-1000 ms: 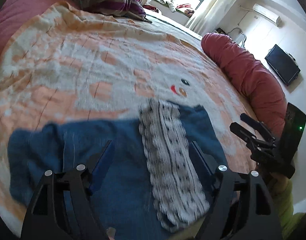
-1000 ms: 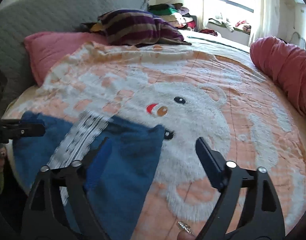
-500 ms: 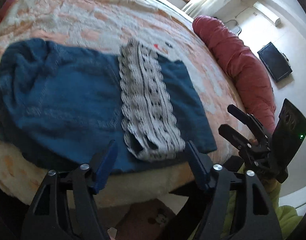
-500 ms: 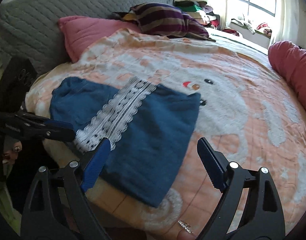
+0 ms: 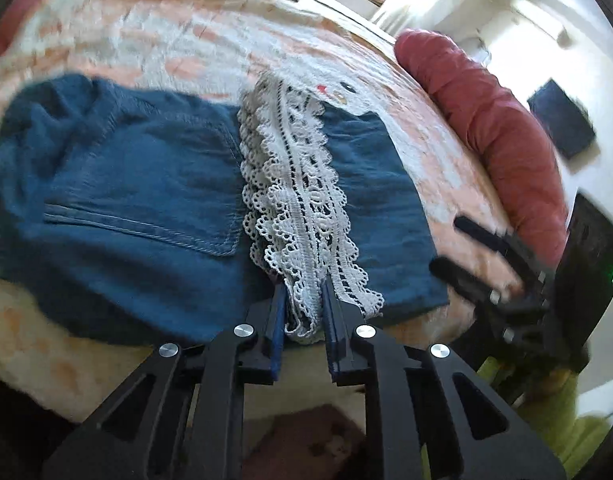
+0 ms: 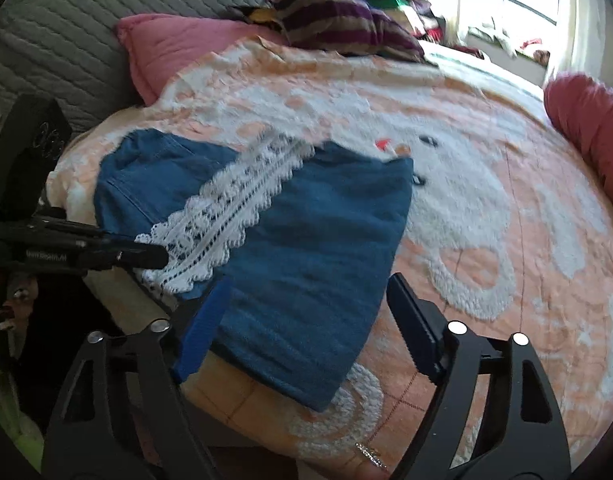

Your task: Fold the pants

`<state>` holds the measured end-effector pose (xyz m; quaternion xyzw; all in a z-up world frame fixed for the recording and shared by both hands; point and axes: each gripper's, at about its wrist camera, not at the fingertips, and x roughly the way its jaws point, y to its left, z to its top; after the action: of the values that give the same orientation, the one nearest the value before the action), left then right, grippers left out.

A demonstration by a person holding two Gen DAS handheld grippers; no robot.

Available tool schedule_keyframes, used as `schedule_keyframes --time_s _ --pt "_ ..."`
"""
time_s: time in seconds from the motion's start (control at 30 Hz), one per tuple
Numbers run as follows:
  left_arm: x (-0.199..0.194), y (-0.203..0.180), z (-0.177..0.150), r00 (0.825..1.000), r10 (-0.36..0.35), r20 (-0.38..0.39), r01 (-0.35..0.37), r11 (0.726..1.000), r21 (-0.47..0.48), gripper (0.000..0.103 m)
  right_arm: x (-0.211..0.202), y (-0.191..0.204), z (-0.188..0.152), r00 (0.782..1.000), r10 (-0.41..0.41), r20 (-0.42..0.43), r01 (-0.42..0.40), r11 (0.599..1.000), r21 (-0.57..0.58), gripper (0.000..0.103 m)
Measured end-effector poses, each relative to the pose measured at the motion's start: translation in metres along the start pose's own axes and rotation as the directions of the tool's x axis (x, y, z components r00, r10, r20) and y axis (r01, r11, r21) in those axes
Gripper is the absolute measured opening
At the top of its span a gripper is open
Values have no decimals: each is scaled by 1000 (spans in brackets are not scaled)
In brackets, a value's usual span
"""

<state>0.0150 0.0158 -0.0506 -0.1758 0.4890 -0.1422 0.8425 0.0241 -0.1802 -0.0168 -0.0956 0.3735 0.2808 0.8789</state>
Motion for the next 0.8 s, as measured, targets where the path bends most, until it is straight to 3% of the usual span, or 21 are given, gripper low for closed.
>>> schedule_keyframes --time_s 0.1,0.2,0.3,0.57,0.8 --pt "-1 -1 -1 1000 27 -4 -27 999 16 22 5 11 -1 1000 16 -14 -16 999 -45 65" --pt "4 -5 0 997 80 -6 -80 996 46 29 24 18 -10 995 13 -102 -21 997 -74 55" --pt "6 -7 1 996 87 -8 -86 995 55 34 39 13 -18 986 15 -168 -23 999 -48 55" --pt "-5 -12 0 988 149 33 -152 983 102 44 35 8 -19 987 43 -156 -46 999 -15 56" --pt "-19 -15 -5 982 178 59 -184 977 112 44 26 1 -13 992 30 -123 -28 999 20 63"
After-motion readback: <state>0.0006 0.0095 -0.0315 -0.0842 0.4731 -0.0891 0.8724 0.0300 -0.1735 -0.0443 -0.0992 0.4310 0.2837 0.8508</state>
